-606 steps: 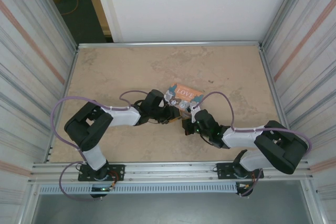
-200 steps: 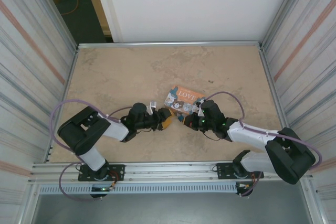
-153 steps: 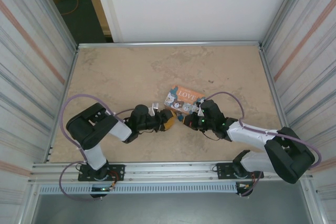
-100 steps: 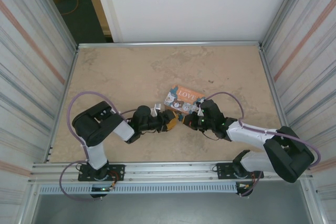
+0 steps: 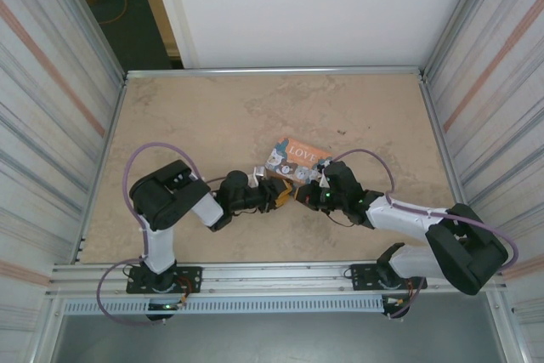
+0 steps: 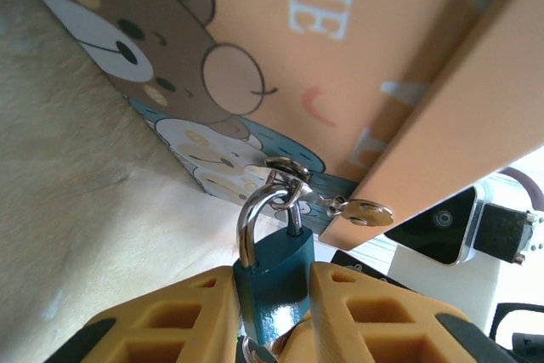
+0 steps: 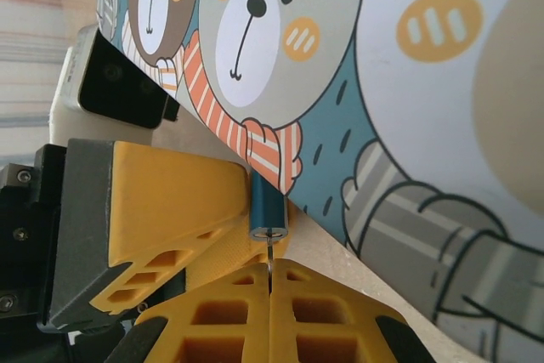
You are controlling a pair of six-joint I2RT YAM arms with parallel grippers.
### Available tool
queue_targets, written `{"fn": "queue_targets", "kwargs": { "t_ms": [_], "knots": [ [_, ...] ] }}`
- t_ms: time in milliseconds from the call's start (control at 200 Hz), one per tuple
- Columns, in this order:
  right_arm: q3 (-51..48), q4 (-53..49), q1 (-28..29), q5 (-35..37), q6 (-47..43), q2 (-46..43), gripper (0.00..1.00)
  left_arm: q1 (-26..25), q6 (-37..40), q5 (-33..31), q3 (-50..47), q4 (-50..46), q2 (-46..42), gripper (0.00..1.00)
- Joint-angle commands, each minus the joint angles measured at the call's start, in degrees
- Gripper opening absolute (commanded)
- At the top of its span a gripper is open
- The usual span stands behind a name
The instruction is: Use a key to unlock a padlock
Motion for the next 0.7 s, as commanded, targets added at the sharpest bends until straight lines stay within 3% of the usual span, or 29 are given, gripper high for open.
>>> {"fn": "queue_targets", "kwargs": {
  "t_ms": [0, 160, 371, 696],
  "knots": [
    [1.81, 3.06, 0.79, -0.65, 1.71, 0.64, 0.00, -0.60, -0.77, -0.71, 1.16, 2.56, 1.52, 0.29],
    [1.99, 3.34, 1.16, -0.34, 2.13, 0.75, 0.00, -0.77, -0.93, -1.50, 1.45, 3.20, 2.11, 0.25],
    [1.72, 3.43, 1.16, -0.40, 2.47, 0.14, 0.00, -0.76, 0.20, -2.67, 1.19, 3.05, 1.96, 0.13],
    [1.41, -6.20, -0.68, 0.66, -4.97, -7.76, 0.21, -0.61, 5.18, -4.74, 0.48, -9.19, -8.19, 0.00]
  ]
}}
